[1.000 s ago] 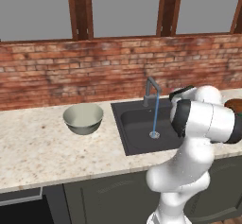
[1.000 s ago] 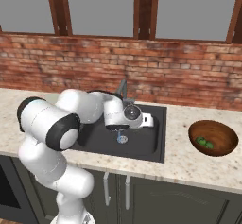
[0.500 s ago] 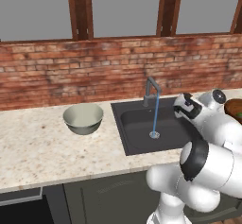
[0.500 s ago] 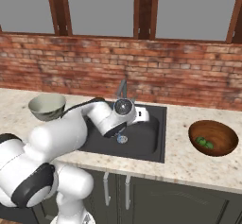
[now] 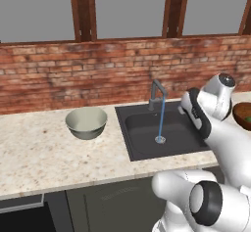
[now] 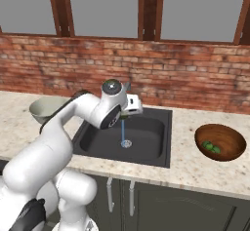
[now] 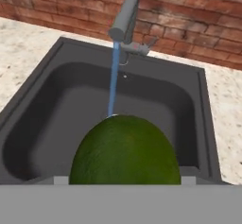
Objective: Pick the avocados from the sink and place them in one bowl. Place the lime in the other bowl. Then turn off the sink faucet.
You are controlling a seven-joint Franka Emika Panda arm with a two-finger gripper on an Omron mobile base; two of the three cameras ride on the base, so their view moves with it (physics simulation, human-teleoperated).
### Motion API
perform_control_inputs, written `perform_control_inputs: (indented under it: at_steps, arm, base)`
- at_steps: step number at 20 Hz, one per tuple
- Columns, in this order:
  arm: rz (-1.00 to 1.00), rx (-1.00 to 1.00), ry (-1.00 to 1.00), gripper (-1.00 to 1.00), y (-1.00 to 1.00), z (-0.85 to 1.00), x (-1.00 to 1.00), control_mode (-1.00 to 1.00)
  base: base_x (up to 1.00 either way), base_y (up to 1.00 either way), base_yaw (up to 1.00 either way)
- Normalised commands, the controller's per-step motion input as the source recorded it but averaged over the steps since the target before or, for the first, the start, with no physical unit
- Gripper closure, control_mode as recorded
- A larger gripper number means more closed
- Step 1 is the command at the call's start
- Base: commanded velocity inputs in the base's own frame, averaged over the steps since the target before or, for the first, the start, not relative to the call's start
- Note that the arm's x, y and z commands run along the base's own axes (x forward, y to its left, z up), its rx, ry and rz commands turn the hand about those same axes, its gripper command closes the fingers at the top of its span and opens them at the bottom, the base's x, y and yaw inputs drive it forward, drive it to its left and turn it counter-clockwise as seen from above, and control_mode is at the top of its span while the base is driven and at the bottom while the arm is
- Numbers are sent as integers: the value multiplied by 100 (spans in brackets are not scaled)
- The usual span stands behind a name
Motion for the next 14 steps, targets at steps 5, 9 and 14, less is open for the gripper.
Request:
perform_control_inputs:
  at_steps: [5, 9, 14]
  arm:
    - [4, 3, 3, 100, 65, 29, -3, -100]
    - [3, 4, 1, 100, 75, 4, 0, -100]
    - [2, 3, 3, 100, 76, 1, 0, -100]
  base:
    - [0, 0, 0]
    - [0, 0, 0]
    - [0, 0, 0]
